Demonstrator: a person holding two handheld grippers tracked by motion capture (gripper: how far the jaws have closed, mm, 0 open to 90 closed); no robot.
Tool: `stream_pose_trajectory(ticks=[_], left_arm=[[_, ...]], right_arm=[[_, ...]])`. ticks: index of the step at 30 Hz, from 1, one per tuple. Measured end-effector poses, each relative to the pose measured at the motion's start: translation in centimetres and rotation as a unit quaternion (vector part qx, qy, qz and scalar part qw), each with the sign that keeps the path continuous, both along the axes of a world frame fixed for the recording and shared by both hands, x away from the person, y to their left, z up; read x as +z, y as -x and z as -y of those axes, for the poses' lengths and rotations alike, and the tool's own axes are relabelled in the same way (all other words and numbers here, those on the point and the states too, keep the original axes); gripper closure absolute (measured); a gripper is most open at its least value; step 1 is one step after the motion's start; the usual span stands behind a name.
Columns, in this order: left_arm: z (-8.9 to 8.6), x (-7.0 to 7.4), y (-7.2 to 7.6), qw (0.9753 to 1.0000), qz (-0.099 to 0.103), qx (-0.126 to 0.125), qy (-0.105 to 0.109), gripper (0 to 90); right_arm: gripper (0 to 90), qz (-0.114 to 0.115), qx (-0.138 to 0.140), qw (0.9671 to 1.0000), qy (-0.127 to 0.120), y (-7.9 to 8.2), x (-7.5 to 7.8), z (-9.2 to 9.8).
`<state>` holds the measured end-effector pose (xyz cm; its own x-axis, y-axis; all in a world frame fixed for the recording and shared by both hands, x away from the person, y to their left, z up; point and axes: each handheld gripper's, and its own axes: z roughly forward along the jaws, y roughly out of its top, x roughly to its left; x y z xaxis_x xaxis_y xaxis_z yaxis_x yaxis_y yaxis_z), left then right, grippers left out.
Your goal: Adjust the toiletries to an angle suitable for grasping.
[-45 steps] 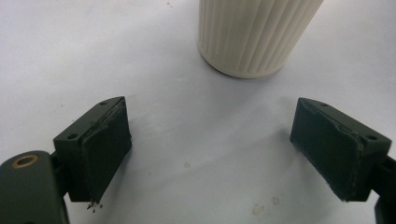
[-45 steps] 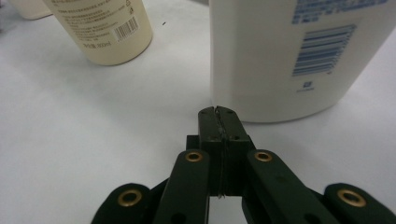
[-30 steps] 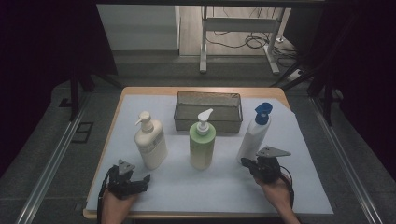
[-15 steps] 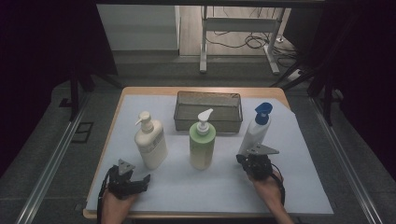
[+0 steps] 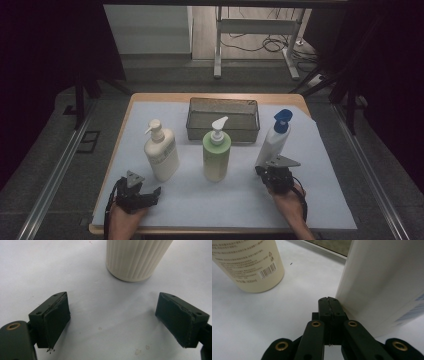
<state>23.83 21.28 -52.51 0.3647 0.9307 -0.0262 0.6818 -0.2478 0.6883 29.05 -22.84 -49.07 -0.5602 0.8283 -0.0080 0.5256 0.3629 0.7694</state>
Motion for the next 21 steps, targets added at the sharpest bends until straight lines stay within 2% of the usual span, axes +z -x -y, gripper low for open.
stream_pose_trajectory(ticks=[7,21], left_arm=[[0.0,0.0,0.0,1.0,0.0,0.0,0.0,12.0],[0.0,0.0,0.0,1.0,0.0,0.0,0.0,12.0]], right_arm=[[89.6,0.001,-0.009,1.0,0.005,0.2,0.1,0.8],[89.6,-0.005,-0.033,0.9994,0.003,0.3,0.2,3.6]])
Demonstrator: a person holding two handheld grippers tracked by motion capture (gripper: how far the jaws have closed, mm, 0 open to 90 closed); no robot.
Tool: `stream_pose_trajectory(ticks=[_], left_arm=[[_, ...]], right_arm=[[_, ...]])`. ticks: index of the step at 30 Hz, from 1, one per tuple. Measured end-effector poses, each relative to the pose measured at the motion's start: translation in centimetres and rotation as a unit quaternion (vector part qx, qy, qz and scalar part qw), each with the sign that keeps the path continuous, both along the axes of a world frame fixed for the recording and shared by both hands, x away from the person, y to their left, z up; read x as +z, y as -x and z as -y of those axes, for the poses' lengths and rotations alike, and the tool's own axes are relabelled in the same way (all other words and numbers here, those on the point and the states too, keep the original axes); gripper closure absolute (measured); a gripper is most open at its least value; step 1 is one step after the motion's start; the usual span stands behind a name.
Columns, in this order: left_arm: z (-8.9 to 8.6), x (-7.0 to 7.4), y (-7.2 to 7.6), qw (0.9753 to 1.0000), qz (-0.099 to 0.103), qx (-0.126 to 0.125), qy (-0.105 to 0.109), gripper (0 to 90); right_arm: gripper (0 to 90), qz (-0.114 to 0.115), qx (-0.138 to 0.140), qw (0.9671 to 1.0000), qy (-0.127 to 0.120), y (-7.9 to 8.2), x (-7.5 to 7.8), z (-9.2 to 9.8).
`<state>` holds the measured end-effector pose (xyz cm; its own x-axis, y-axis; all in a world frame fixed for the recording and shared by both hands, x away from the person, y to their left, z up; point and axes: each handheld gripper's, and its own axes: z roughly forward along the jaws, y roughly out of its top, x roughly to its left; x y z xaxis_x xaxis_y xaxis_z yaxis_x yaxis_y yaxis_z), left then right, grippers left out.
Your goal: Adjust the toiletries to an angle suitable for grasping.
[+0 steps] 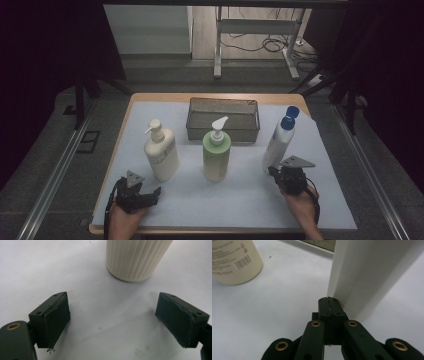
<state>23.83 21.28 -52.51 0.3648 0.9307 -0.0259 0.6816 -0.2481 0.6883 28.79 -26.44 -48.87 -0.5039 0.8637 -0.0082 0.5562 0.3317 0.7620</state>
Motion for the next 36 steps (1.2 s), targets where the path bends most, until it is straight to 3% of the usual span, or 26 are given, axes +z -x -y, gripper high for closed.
stream_pose_trajectory(ticks=[28,36], left_arm=[[0.0,0.0,0.0,1.0,-0.001,0.0,0.0,12.0],[0.0,0.0,0.0,1.0,-0.001,0.0,0.0,12.0]], right_arm=[[89.0,-0.001,-0.055,0.9985,0.004,-1.7,-0.4,4.2],[82.9,-0.004,-0.051,0.9987,-0.005,-1.8,-0.4,4.5]])
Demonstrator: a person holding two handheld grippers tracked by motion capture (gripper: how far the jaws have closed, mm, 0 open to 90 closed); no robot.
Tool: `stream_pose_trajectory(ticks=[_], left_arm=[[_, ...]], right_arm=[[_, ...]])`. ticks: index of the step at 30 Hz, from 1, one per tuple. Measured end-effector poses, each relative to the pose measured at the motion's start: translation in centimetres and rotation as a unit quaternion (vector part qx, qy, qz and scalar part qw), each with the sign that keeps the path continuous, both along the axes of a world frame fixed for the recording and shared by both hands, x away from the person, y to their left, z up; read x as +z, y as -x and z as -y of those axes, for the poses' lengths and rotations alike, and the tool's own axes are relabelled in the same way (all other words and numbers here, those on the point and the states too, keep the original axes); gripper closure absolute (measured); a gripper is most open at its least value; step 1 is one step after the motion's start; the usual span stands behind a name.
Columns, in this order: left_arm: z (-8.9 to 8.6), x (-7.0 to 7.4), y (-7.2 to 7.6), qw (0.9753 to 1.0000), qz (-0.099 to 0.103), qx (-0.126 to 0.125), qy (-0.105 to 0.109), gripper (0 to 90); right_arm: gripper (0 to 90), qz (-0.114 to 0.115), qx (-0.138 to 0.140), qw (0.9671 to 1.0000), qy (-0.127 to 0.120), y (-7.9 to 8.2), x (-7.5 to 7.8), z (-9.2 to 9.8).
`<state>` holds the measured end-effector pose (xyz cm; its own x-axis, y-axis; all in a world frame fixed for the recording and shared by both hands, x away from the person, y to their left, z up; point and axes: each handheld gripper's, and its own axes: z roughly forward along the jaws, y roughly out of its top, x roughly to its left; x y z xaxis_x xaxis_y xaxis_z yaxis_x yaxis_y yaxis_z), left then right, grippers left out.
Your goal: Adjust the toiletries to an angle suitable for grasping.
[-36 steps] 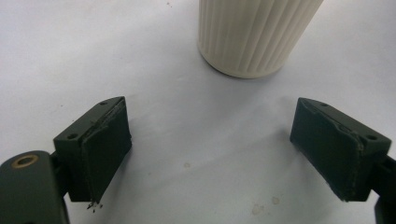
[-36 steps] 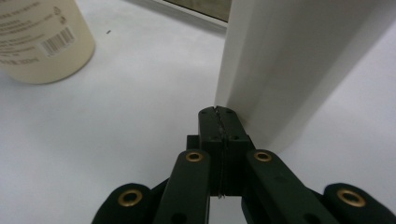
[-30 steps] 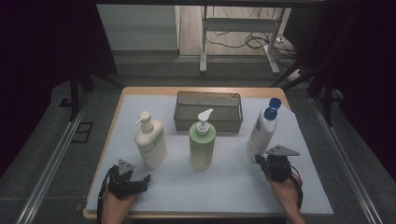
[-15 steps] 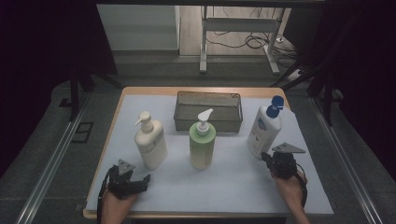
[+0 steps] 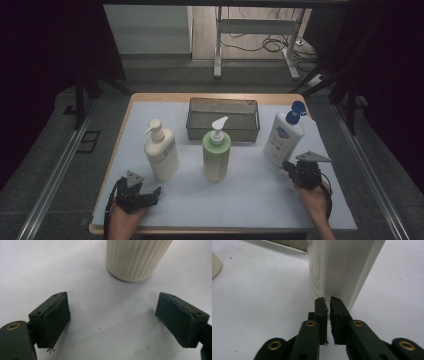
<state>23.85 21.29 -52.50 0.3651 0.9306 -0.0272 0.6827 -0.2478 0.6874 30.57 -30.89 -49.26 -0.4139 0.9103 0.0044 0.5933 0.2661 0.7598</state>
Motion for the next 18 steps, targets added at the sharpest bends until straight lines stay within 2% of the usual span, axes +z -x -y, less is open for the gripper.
stream_pose_trajectory(ticks=[6,10,11,15,16,18], left_arm=[[0.0,0.0,0.0,1.0,0.0,0.0,0.0,12.0],[0.0,0.0,0.0,1.0,0.0,0.0,0.0,12.0],[0.0,0.0,0.0,1.0,0.0,0.0,0.0,12.0],[0.0,0.0,0.0,1.0,0.0,0.001,0.0,12.0],[0.0,0.0,0.0,1.0,0.0,0.001,0.0,12.0],[0.0,0.0,0.0,1.0,0.0,0.001,0.001,12.0]], right_arm=[[76.3,0.0,0.01,0.9999,-0.01,0.5,0.5,0.2],[66.4,0.0,0.012,0.9998,-0.013,0.9,0.8,0.6],[61.6,0.001,0.013,0.9998,-0.013,1.0,1.0,0.9],[57.0,0.003,0.014,0.9998,-0.014,1.3,1.5,1.3],[51.8,0.002,0.016,0.9998,-0.011,1.3,1.8,1.5],[50.0,0.003,0.017,0.9998,-0.011,1.3,1.9,1.6]])
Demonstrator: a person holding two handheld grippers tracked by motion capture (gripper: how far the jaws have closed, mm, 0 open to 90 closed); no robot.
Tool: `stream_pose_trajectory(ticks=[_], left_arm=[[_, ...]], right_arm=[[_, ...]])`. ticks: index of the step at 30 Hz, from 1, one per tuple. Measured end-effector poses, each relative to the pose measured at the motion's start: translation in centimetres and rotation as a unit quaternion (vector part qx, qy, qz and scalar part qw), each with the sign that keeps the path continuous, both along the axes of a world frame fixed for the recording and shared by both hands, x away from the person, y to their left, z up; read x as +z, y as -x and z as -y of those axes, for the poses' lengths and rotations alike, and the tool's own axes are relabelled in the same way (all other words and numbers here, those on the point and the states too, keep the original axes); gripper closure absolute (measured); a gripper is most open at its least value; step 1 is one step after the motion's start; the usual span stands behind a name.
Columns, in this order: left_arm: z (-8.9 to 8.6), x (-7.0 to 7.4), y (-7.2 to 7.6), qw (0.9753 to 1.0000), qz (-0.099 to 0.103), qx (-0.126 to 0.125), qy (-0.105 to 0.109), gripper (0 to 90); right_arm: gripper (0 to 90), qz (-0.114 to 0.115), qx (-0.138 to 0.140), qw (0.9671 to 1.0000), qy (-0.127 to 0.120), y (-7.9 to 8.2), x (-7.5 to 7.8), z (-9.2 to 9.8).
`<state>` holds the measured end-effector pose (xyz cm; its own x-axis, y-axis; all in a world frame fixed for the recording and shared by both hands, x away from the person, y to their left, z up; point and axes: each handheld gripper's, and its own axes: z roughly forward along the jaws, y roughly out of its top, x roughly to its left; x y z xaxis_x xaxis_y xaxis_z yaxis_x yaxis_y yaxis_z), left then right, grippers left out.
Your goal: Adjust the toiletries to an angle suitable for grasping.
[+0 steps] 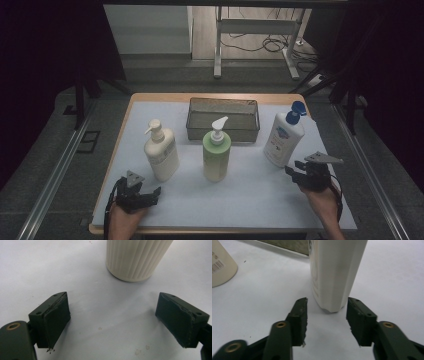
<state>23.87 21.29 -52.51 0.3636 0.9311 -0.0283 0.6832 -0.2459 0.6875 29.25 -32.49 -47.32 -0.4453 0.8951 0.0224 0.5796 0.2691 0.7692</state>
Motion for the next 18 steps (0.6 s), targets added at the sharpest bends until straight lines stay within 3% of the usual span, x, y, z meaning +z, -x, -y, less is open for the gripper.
stream_pose_trajectory(ticks=[11,18], left_arm=[[0.0,0.0,0.0,1.0,0.0,0.0,0.0,12.0],[0.0,0.0,0.0,1.0,-0.001,-0.001,-0.001,12.0]], right_arm=[[30.1,0.009,0.011,0.9999,-0.002,-1.0,2.6,0.4],[22.6,0.005,0.015,0.9999,0.0,-2.0,3.0,0.2]])
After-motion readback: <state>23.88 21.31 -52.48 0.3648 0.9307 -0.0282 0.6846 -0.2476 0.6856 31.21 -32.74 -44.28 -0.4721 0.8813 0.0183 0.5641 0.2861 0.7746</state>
